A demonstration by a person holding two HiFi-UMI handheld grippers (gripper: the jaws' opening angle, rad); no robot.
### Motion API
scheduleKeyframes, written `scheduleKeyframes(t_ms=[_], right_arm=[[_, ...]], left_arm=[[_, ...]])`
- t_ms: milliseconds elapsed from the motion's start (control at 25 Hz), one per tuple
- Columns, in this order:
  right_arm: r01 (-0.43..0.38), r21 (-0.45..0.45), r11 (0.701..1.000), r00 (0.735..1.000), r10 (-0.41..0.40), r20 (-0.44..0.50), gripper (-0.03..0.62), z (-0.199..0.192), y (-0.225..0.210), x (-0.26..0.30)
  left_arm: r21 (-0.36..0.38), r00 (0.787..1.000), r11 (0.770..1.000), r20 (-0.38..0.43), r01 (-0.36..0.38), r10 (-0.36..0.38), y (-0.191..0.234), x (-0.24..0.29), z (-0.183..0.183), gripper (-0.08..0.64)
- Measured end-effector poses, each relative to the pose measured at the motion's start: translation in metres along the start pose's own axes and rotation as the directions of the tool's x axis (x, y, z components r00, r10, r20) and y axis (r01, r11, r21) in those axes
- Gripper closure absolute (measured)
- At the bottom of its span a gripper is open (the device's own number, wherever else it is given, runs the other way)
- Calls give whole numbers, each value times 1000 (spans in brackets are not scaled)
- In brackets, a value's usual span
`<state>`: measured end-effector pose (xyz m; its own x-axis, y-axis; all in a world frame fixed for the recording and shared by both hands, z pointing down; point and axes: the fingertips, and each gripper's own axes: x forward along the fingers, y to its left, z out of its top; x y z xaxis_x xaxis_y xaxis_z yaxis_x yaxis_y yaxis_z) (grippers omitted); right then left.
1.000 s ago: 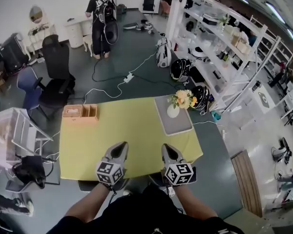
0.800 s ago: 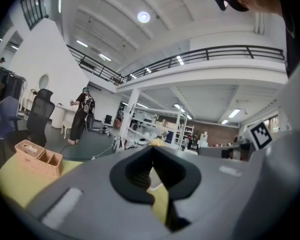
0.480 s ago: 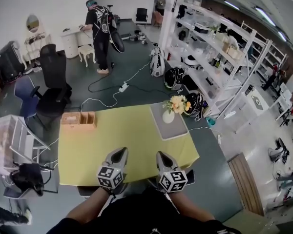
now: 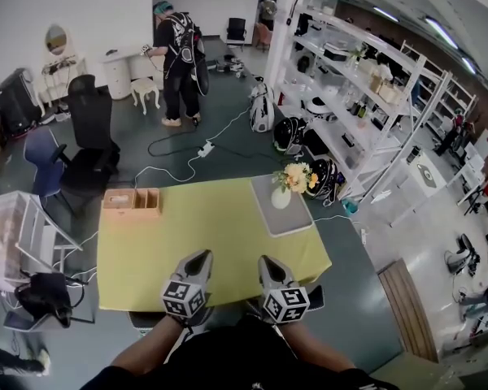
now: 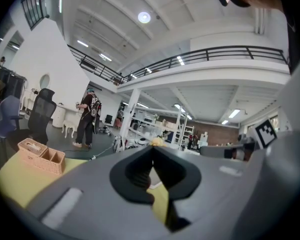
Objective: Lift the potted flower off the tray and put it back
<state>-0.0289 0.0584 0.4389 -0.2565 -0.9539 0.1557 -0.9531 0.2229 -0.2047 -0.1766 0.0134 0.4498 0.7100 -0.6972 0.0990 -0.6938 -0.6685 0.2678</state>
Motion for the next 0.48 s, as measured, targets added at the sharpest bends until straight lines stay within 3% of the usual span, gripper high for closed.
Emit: scheduleKeyframes(t_ms=[480], right_arm=[[-2, 31, 1000, 1000, 2, 1, 591, -6, 6, -2]], left_arm=[[-5, 1000, 1000, -8, -10, 10, 4, -9, -7, 552]])
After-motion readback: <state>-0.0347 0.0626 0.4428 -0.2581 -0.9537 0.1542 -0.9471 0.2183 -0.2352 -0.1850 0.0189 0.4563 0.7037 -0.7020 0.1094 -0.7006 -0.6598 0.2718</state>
